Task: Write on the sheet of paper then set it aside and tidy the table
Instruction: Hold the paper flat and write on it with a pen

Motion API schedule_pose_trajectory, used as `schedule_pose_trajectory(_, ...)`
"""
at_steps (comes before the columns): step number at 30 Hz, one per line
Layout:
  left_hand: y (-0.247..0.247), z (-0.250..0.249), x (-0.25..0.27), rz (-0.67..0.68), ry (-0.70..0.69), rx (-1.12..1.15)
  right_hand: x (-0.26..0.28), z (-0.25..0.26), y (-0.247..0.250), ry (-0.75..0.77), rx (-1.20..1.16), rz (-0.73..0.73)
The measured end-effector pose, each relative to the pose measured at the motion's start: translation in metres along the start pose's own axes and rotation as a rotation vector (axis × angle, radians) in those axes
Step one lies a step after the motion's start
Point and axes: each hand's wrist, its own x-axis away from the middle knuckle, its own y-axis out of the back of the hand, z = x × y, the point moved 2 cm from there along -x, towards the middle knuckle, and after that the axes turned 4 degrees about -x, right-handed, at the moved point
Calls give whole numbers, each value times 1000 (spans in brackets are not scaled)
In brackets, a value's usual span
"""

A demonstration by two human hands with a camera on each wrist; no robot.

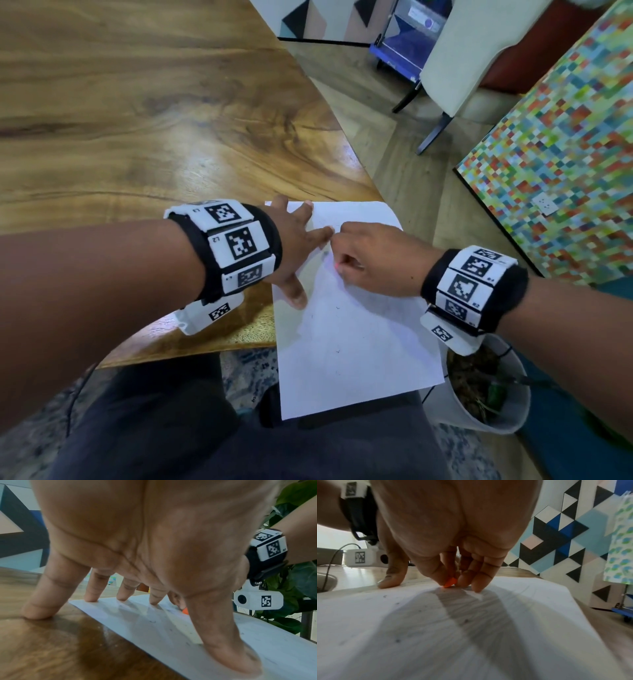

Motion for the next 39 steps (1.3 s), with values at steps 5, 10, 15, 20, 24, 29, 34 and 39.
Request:
schedule_pose_trajectory(5,1,0,-1,-11,-6,-11,-16,-31,15,-172,19,-110)
schedule_pose_trajectory(10,2,0,-1,-27,-2,-27,-20,-33,13,-235,23,-149)
schedule_pose_trajectory(15,0,1,-1,-32,5,-1,0,-12,-1,-74,11,-82)
schedule_pose_trajectory(20,1,2,-3,-34,-5,11,-8,-22,2,-119,2,-100)
schedule_pose_trajectory(24,1,3,-4,-36,-11,10,-20,-44,14,-245,-17,-180)
schedule_pose_trajectory(29,2,2,-4,-31,4,15,3,-20,2,-119,6,-134)
schedule_pose_trajectory(34,6,-3,-5,-15,19,-6,18,-9,-6,-50,3,-82)
schedule_pose_trajectory(39,8,-5,-5,-4,24,-15,-10,-40,9,-256,-3,-214)
